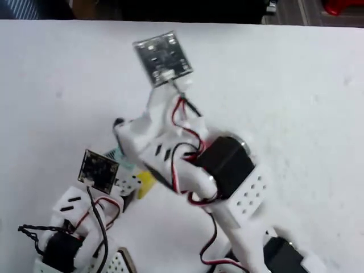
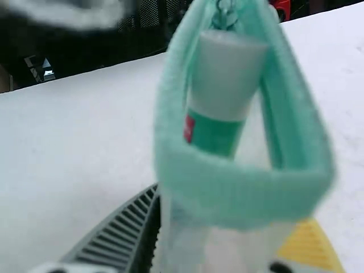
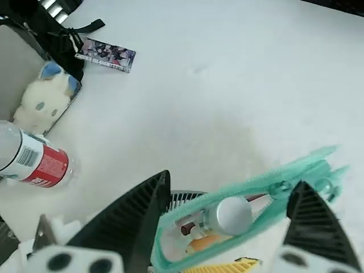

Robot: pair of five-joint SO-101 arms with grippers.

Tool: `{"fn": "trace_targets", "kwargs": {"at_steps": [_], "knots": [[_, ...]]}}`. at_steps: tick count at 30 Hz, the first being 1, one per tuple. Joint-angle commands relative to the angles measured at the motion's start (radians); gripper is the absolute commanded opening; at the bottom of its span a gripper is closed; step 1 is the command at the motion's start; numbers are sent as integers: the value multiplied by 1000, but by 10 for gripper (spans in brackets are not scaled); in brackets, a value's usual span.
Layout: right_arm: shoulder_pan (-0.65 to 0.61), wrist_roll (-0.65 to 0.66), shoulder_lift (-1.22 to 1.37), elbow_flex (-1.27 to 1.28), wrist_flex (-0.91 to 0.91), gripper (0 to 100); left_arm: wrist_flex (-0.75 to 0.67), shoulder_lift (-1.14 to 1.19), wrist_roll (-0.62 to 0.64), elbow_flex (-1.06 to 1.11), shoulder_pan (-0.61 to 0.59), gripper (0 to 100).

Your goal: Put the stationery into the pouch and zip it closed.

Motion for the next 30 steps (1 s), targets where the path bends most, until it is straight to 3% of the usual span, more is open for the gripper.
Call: {"fn": "trace_targets", "kwargs": {"at_steps": [1, 6, 8, 10, 17, 22, 30], "knots": [[5, 34, -4, -92, 45, 275, -12, 1, 6, -8, -18, 290], [77, 123, -42, -118, 71, 0, -15, 1, 8, -14, -41, 290], [110, 133, -44, -110, 73, 55, -26, 1, 8, -11, -42, 290], [124, 137, -25, -109, 77, 9, -26, 1, 8, -11, -42, 290], [119, 143, 157, -54, 119, 17, -26, 1, 9, -9, -42, 290], [58, 275, 255, 40, 120, 17, -26, 1, 9, -9, -41, 290], [41, 285, 47, -115, 120, 17, -26, 1, 11, -9, -42, 294]]}}
